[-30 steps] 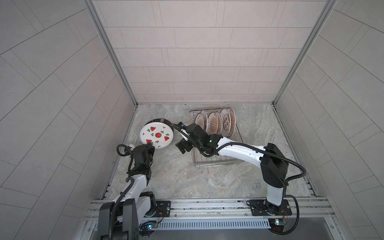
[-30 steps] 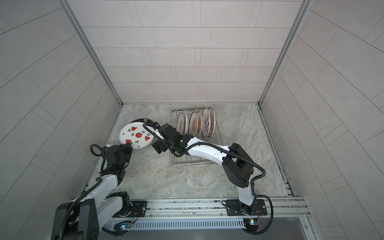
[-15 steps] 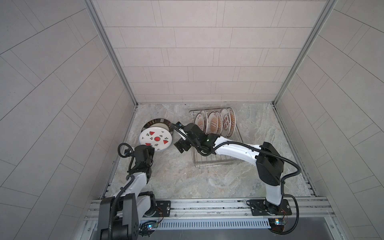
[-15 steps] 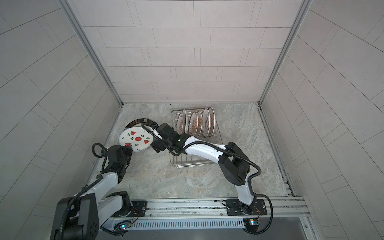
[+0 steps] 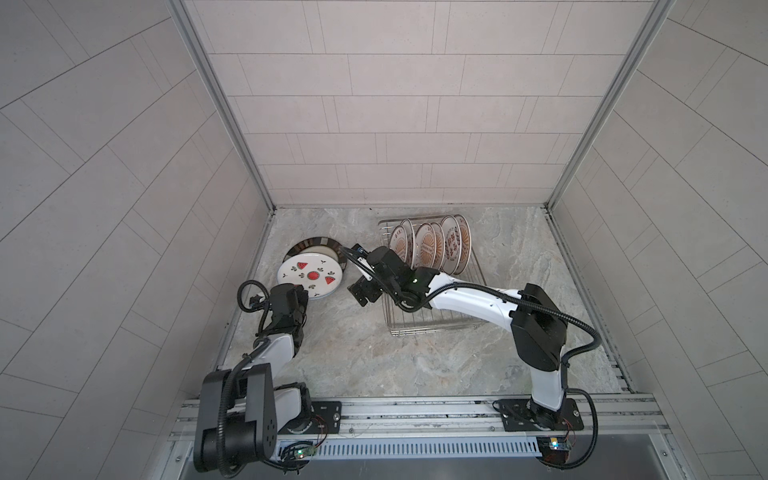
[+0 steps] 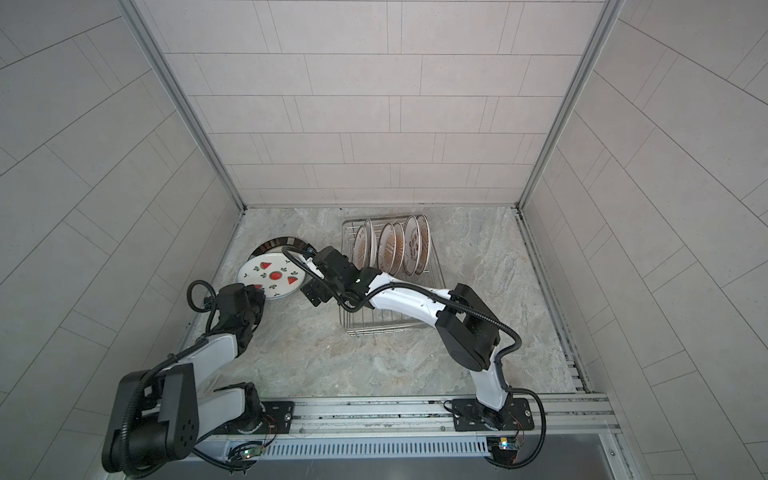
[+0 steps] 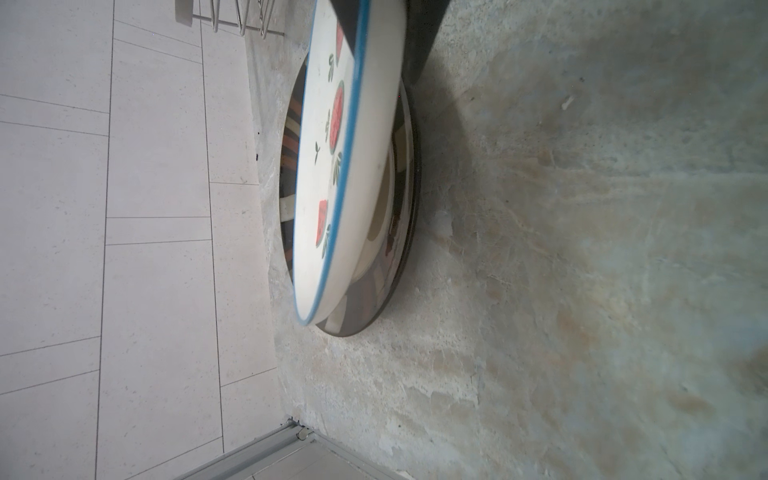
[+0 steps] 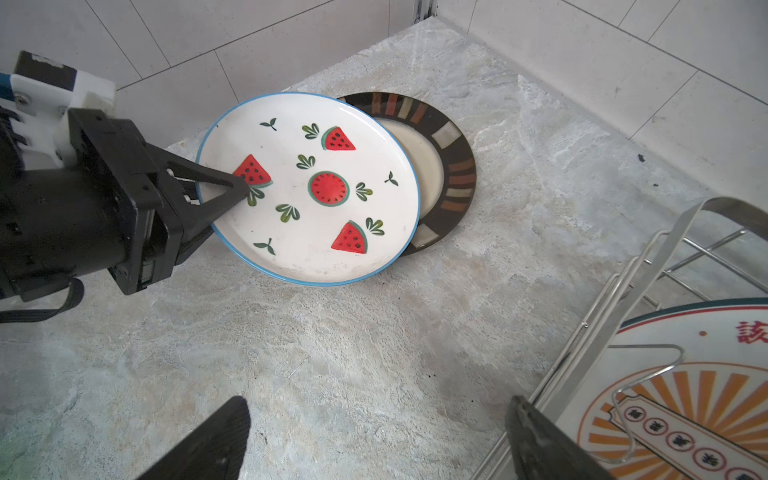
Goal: Unload the plates from the dish rack
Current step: 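Lower the watermelon plate onto the dark plate and open the left gripper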
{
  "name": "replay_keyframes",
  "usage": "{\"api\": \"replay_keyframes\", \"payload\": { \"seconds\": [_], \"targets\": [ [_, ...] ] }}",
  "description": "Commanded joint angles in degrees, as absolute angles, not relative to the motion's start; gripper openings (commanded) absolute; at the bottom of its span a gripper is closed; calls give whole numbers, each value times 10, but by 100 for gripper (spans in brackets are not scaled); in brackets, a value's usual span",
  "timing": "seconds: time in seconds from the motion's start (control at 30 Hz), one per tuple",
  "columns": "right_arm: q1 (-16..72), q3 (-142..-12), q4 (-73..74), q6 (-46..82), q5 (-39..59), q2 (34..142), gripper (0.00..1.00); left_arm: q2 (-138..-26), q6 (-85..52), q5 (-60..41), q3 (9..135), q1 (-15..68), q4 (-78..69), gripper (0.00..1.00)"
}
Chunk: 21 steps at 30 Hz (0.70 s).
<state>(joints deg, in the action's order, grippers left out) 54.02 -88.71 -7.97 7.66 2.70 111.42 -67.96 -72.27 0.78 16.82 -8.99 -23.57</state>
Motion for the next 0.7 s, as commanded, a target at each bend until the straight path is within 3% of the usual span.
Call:
{"api": "replay_keyframes", "payload": {
  "seconds": [0.0, 0.17, 0.57, 0.67],
  "targets": [
    [545, -897, -79, 72, 25, 1127, 97, -681, -736, 32, 197, -93, -294, 2],
    [545, -899, -80, 72, 26, 1130, 97, -694, -738, 41, 198, -93, -288, 10],
    [545, -909, -85, 72, 32, 1137, 97, -763, -715, 10, 245, -93, -254, 16],
    [545, -909, -85, 71, 32, 1138, 97, -776, -711, 7, 250, -94, -256, 22]
  ]
}}
